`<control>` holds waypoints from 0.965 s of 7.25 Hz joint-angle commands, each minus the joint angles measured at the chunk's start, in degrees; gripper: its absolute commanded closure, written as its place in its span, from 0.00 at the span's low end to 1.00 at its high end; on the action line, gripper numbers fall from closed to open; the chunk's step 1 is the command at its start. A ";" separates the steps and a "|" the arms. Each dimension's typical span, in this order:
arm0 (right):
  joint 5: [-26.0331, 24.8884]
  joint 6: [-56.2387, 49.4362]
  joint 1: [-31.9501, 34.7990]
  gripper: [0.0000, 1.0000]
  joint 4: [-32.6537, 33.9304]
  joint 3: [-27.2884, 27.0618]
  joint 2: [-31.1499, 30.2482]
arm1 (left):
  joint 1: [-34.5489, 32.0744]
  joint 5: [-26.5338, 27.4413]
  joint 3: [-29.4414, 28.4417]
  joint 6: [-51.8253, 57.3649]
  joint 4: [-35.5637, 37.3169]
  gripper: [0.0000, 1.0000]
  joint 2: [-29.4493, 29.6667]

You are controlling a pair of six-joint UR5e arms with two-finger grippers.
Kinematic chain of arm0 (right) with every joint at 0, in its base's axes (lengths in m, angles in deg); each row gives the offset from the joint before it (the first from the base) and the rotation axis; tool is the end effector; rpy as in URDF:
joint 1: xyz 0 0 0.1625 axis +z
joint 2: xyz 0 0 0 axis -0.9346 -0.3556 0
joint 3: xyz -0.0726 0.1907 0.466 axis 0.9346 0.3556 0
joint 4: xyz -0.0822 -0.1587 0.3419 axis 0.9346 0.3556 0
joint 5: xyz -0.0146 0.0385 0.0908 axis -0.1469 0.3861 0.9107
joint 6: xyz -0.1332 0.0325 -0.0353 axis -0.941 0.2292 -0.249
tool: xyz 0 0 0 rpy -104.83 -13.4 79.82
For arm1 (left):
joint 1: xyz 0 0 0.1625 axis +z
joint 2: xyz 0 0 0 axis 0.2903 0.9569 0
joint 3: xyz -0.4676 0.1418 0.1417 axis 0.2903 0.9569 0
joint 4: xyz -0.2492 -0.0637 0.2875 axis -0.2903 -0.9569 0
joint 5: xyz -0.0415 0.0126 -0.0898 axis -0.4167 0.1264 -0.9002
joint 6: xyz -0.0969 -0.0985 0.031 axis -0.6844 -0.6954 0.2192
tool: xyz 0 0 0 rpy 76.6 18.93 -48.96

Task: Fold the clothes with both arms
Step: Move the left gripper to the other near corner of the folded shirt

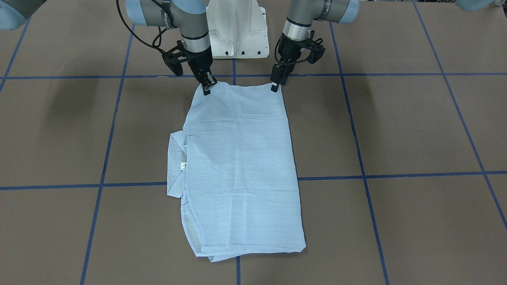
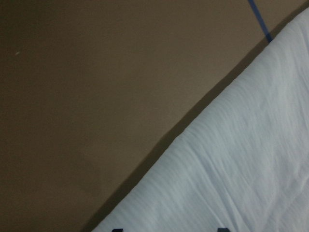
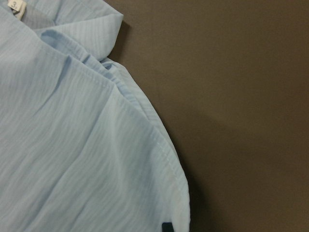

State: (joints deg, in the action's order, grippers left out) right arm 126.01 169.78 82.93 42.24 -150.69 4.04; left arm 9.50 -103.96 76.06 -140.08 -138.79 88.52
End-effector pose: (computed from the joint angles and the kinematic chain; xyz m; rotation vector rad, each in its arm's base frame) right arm -0.6102 -0.2894 0.3786 -0.2204 -0.8267 0.9901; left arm 0.5584 -0.2467 0.4200 -0.1082 1.1028 -0.9985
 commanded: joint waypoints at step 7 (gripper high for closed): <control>0.00 0.02 0.13 1.00 0.14 -0.44 0.00 | 2.10 0.09 -0.67 -0.03 0.41 0.39 -0.36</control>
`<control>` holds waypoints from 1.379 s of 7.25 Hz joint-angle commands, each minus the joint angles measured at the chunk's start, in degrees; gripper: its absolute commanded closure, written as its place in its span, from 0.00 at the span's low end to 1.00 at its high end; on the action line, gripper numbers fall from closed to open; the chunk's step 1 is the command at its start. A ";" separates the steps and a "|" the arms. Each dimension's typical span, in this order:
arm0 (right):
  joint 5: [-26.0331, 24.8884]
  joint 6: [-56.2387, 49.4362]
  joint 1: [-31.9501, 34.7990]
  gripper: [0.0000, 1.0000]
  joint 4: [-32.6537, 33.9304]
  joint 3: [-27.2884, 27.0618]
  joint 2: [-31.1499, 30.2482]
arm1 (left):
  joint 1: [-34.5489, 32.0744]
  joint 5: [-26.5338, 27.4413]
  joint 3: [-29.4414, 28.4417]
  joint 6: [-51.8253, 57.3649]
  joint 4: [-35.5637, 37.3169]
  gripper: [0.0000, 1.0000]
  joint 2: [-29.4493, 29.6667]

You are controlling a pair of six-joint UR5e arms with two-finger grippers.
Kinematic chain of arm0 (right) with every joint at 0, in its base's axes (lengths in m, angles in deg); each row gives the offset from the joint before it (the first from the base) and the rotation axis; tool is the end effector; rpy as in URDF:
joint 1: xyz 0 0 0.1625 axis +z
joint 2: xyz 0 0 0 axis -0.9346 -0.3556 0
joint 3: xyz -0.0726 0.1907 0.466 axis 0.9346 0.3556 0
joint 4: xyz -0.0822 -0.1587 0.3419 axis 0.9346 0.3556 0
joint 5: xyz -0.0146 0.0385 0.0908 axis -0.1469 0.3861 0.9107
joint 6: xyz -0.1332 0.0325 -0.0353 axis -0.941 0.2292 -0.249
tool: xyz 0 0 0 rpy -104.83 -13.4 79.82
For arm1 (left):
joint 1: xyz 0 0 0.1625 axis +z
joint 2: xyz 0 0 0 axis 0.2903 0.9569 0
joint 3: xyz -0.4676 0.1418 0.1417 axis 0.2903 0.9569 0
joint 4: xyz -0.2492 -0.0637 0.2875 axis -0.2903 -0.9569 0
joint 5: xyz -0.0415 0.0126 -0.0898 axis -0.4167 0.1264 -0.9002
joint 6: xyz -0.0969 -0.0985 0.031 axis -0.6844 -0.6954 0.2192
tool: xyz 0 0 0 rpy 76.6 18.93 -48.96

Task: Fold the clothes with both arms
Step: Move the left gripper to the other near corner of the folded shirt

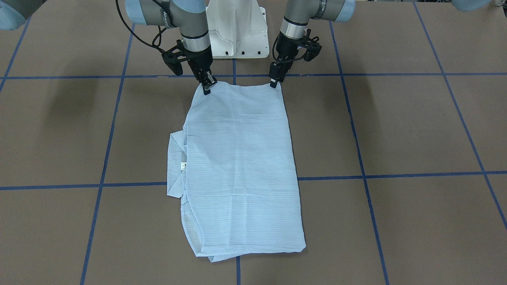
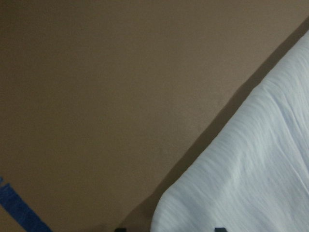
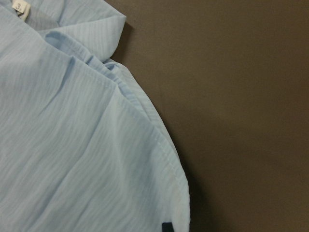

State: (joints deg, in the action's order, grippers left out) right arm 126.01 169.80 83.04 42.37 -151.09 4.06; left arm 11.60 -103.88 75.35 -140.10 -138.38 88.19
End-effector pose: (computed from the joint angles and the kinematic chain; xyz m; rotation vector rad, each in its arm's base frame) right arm -0.6080 -0.2902 0.3758 -0.2212 -0.8321 0.9915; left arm 0.5684 -0.2264 0.4302 -0.1163 1.0734 -0.9673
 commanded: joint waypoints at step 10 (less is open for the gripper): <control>0.00 0.35 0.02 1.00 0.01 -1.18 -0.19 | 0.00 -0.43 4.76 0.00 3.25 1.00 0.41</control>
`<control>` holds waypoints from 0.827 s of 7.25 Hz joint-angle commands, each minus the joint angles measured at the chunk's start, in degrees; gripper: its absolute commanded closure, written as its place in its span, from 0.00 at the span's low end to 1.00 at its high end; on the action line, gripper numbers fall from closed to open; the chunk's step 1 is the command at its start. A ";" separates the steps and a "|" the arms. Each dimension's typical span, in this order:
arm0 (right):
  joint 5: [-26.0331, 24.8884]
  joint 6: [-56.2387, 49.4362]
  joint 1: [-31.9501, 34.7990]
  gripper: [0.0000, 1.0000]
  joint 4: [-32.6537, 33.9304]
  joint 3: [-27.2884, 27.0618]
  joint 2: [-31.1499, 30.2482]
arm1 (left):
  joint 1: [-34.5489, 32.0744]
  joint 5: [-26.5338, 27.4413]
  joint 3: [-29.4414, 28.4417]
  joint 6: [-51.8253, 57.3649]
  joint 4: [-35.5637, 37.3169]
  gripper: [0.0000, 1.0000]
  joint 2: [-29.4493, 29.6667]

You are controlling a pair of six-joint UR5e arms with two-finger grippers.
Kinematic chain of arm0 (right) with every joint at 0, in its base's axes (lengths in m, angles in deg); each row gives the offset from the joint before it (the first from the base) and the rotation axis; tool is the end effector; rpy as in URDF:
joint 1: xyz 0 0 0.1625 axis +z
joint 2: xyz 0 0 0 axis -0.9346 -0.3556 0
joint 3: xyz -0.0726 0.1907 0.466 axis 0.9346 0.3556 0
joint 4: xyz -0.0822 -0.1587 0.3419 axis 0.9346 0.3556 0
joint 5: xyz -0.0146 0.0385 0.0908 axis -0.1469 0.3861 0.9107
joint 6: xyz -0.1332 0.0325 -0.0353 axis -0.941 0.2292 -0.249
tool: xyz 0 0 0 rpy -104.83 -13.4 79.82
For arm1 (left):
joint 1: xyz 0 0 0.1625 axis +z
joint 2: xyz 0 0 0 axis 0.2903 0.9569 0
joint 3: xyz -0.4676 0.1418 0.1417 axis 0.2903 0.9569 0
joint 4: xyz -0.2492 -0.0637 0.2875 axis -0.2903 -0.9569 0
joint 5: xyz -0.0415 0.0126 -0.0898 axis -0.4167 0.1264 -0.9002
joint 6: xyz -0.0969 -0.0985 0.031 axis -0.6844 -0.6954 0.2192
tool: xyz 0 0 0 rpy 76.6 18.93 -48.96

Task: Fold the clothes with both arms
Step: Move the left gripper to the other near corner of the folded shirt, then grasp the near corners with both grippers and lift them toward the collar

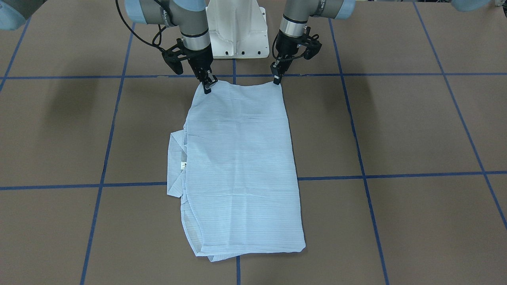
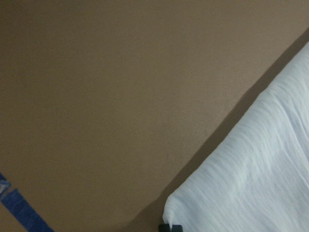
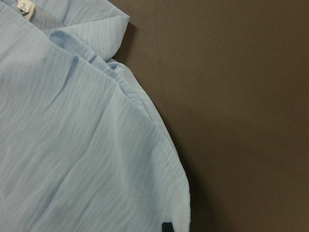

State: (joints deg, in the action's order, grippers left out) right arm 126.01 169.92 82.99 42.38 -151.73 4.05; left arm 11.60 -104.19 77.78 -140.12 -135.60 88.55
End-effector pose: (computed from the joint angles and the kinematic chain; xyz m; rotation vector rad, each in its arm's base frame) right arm -0.6057 -0.2890 0.3712 -0.2257 -0.8427 0.9911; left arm 0.5611 -0.2250 0.4155 -0.1215 1.0718 -0.9651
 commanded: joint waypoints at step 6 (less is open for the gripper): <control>-0.70 12.25 -5.98 1.00 15.25 -21.96 -4.85 | 5.62 -1.00 19.64 -6.83 11.61 1.00 -0.13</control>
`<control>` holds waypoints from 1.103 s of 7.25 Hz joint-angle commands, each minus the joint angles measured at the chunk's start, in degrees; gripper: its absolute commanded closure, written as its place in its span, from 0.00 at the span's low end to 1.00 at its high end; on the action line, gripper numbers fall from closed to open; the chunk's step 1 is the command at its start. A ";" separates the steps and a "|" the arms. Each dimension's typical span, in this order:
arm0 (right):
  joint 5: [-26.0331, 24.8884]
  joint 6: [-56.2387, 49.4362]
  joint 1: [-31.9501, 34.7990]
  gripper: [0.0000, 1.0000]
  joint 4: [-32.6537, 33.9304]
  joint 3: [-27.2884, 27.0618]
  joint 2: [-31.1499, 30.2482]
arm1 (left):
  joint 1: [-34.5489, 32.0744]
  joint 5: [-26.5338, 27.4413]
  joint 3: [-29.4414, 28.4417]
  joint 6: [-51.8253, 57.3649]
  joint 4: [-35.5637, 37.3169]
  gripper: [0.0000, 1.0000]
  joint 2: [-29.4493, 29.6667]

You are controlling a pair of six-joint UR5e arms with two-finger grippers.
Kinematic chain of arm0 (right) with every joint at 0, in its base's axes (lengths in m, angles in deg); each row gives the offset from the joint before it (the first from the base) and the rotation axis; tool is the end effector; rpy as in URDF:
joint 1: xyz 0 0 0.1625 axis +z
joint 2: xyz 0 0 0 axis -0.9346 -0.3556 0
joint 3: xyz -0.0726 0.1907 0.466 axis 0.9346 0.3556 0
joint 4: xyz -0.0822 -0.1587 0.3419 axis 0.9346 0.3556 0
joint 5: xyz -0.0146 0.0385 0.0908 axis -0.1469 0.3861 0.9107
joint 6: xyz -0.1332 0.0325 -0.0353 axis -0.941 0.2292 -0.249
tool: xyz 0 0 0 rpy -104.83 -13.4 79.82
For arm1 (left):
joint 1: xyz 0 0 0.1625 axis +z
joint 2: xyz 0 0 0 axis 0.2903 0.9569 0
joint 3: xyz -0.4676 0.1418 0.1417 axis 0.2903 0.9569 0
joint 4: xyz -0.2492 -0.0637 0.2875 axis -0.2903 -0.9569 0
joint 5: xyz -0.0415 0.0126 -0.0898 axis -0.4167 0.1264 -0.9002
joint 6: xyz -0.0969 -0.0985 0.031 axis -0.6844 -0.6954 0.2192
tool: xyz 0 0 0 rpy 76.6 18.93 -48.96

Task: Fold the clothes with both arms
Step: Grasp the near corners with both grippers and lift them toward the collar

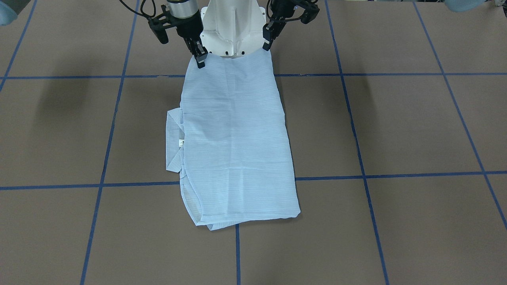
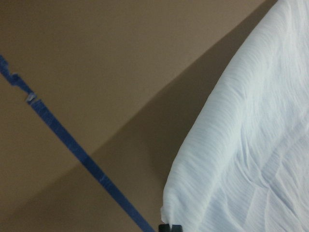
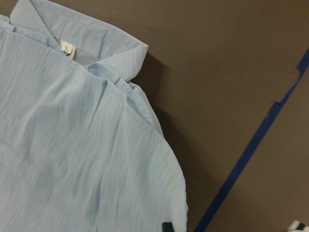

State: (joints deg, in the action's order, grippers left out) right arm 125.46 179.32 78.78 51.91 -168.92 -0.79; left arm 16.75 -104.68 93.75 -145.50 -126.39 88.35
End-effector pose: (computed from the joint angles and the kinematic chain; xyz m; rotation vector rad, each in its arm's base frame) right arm -0.5264 -0.2284 0.3339 -0.3383 -0.8680 1.0717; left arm 0.5027 -0.1723 0.3289 -0.2846 1.1577 -0.9604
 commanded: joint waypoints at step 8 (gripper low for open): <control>6.67 -0.02 19.54 1.00 -1.36 7.15 8.95 | -24.02 -12.46 -4.79 12.40 1.99 1.00 9.82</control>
State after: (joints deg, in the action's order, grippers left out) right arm 128.86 180.59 94.69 52.23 -164.29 7.00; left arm -3.26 -115.85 93.42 -136.11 -123.88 95.89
